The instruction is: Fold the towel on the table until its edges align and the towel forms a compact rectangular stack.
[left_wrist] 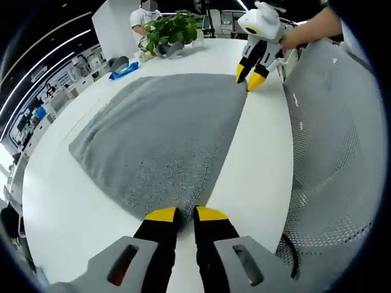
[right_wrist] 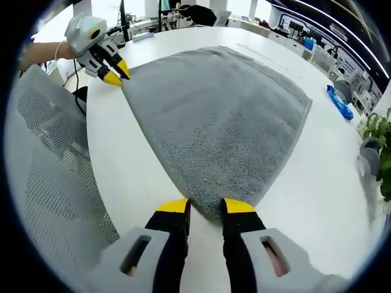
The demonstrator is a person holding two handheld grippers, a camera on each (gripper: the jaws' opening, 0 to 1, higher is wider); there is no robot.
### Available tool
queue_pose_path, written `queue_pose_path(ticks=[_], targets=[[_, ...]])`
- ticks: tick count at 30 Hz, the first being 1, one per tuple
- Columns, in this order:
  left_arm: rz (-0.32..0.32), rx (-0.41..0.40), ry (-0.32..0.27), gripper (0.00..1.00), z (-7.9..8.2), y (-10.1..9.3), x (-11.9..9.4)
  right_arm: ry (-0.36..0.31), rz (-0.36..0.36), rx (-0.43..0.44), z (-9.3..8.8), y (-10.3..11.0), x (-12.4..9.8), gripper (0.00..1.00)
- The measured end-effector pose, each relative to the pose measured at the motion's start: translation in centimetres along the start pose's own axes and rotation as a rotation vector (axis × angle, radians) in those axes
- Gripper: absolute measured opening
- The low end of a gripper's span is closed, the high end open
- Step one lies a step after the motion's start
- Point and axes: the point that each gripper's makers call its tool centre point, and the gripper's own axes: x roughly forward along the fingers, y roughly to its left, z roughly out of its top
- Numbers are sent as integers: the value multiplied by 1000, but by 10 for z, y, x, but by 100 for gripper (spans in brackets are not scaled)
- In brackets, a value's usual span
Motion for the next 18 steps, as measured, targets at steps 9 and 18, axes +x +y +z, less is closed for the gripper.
queue_pose_path(ticks=[9, 18], targets=[[30, -47, 9, 4, -4, 7, 5, 21, -63, -148, -11, -12, -4, 2], [42, -109, 66, 3, -2, 9, 2, 52, -89, -122, -8, -14, -7, 0]])
